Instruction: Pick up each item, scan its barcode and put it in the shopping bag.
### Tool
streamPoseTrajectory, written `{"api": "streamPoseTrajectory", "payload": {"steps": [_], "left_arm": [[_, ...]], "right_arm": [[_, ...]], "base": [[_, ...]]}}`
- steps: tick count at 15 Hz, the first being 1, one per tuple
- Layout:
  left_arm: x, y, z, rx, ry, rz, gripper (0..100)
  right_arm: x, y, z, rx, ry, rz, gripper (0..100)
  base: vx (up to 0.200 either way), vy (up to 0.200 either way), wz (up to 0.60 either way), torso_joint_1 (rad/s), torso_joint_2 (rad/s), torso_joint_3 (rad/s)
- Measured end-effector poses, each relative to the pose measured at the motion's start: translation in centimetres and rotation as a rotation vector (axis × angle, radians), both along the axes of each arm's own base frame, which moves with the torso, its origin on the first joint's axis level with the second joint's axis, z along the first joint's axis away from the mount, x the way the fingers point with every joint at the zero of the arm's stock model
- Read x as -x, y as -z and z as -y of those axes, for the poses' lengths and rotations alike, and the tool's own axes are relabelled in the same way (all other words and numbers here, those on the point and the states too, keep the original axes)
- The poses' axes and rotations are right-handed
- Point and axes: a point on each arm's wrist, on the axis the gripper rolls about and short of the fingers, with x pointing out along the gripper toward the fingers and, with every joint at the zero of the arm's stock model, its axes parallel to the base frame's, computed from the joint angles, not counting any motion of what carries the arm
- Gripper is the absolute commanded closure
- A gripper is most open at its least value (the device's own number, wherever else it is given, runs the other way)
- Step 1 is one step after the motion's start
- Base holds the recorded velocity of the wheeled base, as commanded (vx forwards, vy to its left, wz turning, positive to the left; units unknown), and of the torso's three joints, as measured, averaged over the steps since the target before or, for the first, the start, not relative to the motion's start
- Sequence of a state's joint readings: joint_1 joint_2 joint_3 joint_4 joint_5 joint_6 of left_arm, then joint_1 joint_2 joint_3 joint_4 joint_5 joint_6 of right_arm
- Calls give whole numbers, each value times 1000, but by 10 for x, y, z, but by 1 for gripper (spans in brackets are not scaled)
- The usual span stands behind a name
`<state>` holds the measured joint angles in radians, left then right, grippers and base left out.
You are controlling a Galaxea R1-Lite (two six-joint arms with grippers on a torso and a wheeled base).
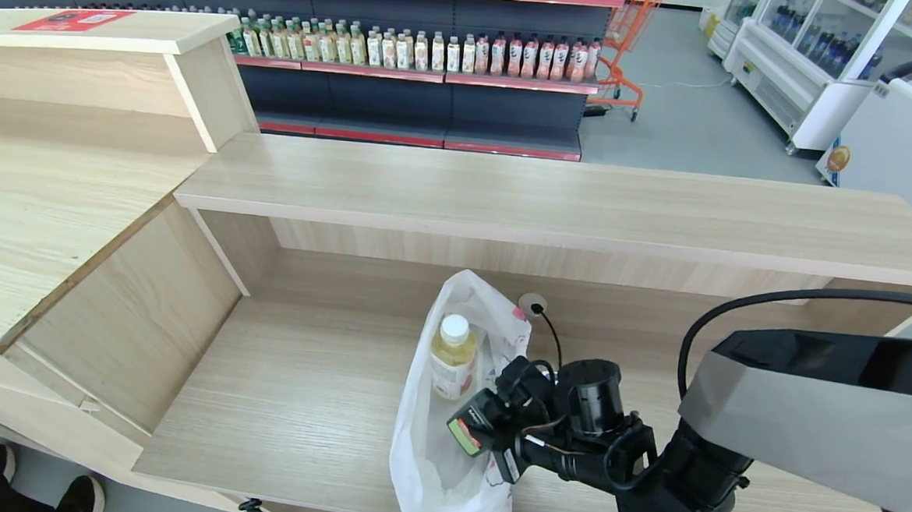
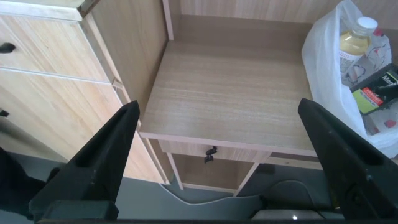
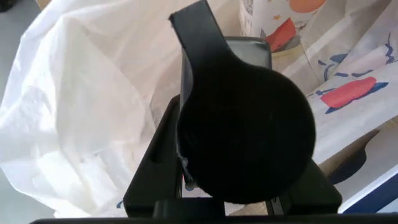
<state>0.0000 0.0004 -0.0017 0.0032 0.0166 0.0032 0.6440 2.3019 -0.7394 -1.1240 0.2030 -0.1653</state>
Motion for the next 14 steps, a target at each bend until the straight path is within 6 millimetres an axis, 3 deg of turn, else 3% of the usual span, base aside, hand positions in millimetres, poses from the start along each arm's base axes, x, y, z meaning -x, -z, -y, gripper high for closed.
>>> {"api": "streamPoseTrajectory", "payload": {"steps": [7,8,14], "left_arm": [[0,0,0,0,0,0,0],[0,0,0,0,0,0,0],[0,0,0,0,0,0,0]], "right_arm": [[-2,24,-5,55,-56,81,100],[-1,27,-6,64,-61,80,0],[2,27,-10,24,-56,62,0]], "base": [[0,0,0,0,0,0],[0,0,0,0,0,0],[0,0,0,0,0,0]]}}
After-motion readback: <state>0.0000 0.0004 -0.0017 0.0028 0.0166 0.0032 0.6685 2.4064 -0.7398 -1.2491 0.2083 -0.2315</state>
